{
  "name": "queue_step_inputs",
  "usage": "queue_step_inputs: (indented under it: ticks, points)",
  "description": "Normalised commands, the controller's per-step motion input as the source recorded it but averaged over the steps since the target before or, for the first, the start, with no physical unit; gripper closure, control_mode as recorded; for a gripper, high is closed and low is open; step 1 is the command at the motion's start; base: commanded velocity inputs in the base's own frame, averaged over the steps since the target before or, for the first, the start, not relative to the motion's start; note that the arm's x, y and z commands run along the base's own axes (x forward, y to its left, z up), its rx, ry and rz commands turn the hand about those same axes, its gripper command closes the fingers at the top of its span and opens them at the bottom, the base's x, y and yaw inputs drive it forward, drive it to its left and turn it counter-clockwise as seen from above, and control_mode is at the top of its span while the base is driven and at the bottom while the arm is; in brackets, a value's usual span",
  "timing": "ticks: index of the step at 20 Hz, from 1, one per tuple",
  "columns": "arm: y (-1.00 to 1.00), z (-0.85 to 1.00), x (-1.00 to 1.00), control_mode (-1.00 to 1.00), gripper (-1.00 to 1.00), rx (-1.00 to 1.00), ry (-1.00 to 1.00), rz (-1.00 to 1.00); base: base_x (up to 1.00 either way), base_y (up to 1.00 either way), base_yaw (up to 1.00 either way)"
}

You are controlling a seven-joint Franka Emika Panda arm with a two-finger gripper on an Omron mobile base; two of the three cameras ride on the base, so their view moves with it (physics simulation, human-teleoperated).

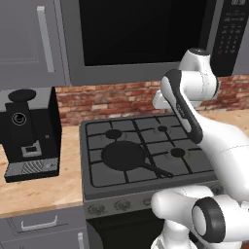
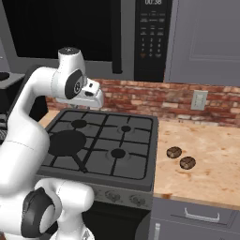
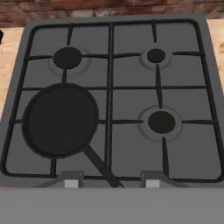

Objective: Put the potato and potato in the pan. Then turn on the front left burner and set the heat to medium.

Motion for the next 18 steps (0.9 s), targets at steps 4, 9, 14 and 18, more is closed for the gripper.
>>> queue_step_inputs:
  ticks: [4, 9, 14, 18]
  points:
    - [0.03, 0.05, -0.1, -1.0, -1.0, 0.0, -0.04, 0.0, 0.0, 0.0, 0.0]
    - [-0.01, 0.22, -0.44, -1.0, -1.0, 0.01, -0.23, 0.0, 0.0, 0.0, 0.0]
    - [-0.19, 0.15, -0.28, -1.0, -1.0, 0.03, -0.14, 0.0, 0.0, 0.0, 0.0]
    - [-0.23, 0.1, -0.05, -1.0, -1.0, 0.0, -0.05, 0.0, 0.0, 0.0, 0.0]
